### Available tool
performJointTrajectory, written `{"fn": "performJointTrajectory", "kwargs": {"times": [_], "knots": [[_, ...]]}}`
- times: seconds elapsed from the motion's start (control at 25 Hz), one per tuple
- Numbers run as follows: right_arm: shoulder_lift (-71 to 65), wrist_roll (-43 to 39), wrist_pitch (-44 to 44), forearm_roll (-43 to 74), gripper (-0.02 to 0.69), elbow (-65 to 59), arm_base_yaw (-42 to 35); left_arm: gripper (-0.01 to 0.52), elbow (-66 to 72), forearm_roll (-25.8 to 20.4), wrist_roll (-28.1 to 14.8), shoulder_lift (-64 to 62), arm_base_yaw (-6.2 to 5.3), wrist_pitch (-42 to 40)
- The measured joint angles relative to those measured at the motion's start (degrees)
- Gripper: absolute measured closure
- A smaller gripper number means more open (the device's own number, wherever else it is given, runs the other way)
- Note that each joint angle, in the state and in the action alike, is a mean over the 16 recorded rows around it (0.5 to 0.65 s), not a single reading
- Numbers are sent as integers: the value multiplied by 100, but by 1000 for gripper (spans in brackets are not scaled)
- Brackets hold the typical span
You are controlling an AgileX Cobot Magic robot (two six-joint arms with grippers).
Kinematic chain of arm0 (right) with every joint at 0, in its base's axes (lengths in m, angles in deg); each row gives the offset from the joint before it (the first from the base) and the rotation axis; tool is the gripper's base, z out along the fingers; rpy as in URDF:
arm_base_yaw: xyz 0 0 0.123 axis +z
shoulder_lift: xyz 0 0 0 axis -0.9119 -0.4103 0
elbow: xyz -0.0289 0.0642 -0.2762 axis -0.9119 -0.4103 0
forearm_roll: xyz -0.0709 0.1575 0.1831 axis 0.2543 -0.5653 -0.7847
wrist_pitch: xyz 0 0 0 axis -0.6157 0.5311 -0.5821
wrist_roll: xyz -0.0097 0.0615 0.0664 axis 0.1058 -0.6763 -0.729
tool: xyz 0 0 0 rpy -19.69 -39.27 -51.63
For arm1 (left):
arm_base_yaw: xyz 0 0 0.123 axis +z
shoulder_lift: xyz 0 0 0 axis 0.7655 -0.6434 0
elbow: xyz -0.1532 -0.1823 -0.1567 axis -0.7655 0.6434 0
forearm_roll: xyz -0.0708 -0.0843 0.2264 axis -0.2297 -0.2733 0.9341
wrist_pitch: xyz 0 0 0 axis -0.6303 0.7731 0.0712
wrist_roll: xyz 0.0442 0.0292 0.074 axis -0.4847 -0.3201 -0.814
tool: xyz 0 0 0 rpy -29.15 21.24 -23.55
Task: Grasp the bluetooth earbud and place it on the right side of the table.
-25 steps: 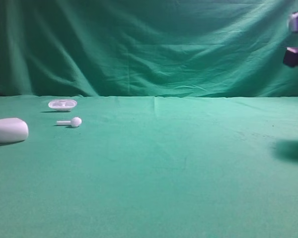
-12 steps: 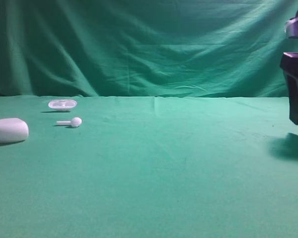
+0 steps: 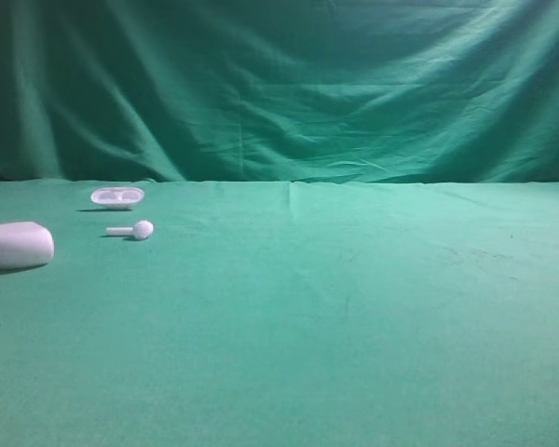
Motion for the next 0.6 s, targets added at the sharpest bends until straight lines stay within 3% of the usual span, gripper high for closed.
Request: {"fn": "performJointTrajectory", "kwargs": {"times": [0.2, 0.6], "knots": [[1203, 62, -610, -154, 651, 8, 0, 514, 0, 0, 0, 0, 0, 0], [3787, 189, -937, -262, 665, -535, 0, 514, 0, 0, 0, 0, 0, 0]]}}
